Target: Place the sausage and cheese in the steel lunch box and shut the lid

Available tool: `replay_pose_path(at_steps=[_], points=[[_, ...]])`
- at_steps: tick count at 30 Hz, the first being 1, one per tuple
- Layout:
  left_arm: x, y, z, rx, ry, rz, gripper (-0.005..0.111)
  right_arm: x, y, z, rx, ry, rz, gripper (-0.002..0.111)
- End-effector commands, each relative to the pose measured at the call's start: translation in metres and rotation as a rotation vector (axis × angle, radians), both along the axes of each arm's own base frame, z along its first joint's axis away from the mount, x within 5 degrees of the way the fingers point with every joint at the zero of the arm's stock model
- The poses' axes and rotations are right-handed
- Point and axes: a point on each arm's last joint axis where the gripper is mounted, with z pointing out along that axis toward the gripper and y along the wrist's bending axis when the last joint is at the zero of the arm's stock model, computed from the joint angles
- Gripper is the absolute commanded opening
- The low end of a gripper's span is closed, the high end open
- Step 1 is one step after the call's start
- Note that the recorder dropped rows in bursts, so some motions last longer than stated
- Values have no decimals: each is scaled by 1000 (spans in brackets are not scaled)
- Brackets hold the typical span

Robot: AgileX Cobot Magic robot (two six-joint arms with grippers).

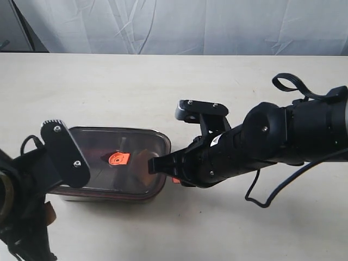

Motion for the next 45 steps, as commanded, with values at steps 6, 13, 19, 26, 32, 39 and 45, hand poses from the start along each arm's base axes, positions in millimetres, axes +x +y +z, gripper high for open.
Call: replay_pose_path(at_steps=[6,13,19,26,32,39,45], points=[[-12,21,15,41,3,86,0,-12,-2,-2,-69,78,137,0],[-14,23,15,-33,26,208,0,-13,-2,-2,-62,90,128,0],[-2,37,14,-73,24,385,0,-12,-1,-1,-44,90,102,0],[11,48,8,-276,191,438,0,-10,4,9,-85,100,217,0],[20,64,8,-352,226,520,0,6,5,54,-349,118,397,0],[27,68,-2,-326,294,526,0,-6,30,27,-388,139,479,0],[30,68,-2,-324,275,519,0,-11,46,17,-361,106,463,0]])
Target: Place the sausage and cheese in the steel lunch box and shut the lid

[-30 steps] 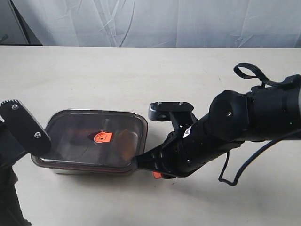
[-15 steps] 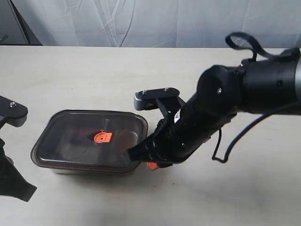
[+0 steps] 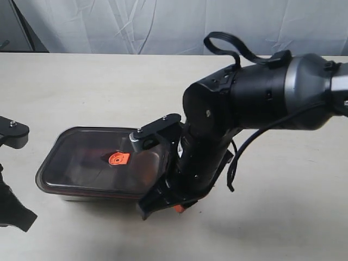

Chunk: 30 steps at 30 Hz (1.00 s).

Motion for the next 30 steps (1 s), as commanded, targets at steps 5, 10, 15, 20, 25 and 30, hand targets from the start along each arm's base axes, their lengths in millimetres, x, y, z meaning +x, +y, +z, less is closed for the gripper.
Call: replay_pose_path(at_steps=[5,10,15,20,25,30], points=[[5,1,1,6,-39,-7,0,3,11,0,65,-61,-40,0],[5,0,1,4,-46,-7,0,4,13,0,83,-78,-44,0],[5,0,1,4,-46,-7,0,6,15,1,107,-100,-51,0],[5,0,1,4,-46,-7,0,7,15,1,112,-104,-52,0],[6,0,1,2,-55,-8,0,8,17,0,123,-117,-57,0],[4,1,1,5,-34,-6,0,10,18,-17,81,-84,-57,0]])
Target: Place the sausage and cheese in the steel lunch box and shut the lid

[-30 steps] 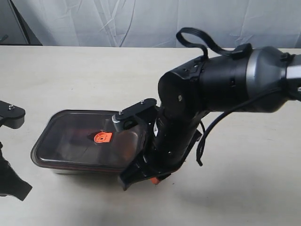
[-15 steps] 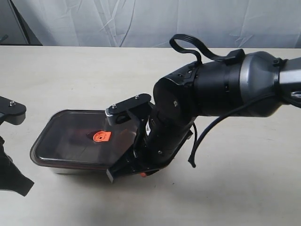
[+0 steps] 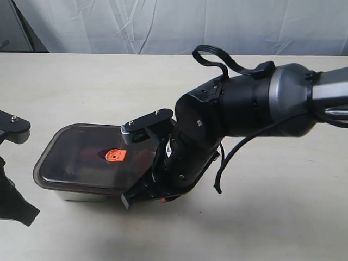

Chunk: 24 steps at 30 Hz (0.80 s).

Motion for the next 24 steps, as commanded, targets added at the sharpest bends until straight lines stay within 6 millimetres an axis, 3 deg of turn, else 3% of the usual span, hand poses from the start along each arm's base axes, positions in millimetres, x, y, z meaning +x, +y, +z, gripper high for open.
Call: replay_pose_path(at_steps=[1,5,12,19,24], points=[[0,0,0,6,13,1,0,3,3,-7,-3,-8,2,0],[1,0,0,1,-4,4,0,3,3,-7,-6,-13,6,0],[15,6,-14,20,53,58,0,5,-11,-8,-157,-32,10,0],[31,9,-32,13,81,108,0,9,-17,12,-148,-124,-24,0],[44,5,-31,-3,46,111,0,8,-18,18,-132,-139,-24,0]])
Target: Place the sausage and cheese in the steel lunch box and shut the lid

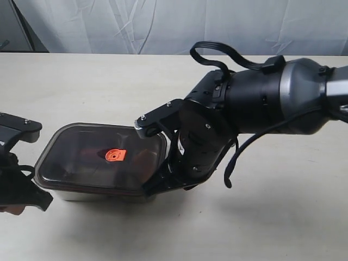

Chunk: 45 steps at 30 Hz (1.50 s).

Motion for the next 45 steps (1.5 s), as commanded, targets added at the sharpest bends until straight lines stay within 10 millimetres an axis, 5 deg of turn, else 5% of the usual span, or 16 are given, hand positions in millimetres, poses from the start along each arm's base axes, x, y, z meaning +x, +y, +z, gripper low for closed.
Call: replay_pose_path(at_steps=[1,29,38,45], points=[[15,-4,4,-30,-53,20,0,2,-1,7,14,-27,1,0],[29,-6,6,-5,-30,7,0,5,-3,8,-10,-71,1,0],[26,-5,31,-24,-122,5,0,9,-6,9,-41,-117,5,0],[25,6,33,93,-130,18,0,2,-2,7,1,-31,19,0]])
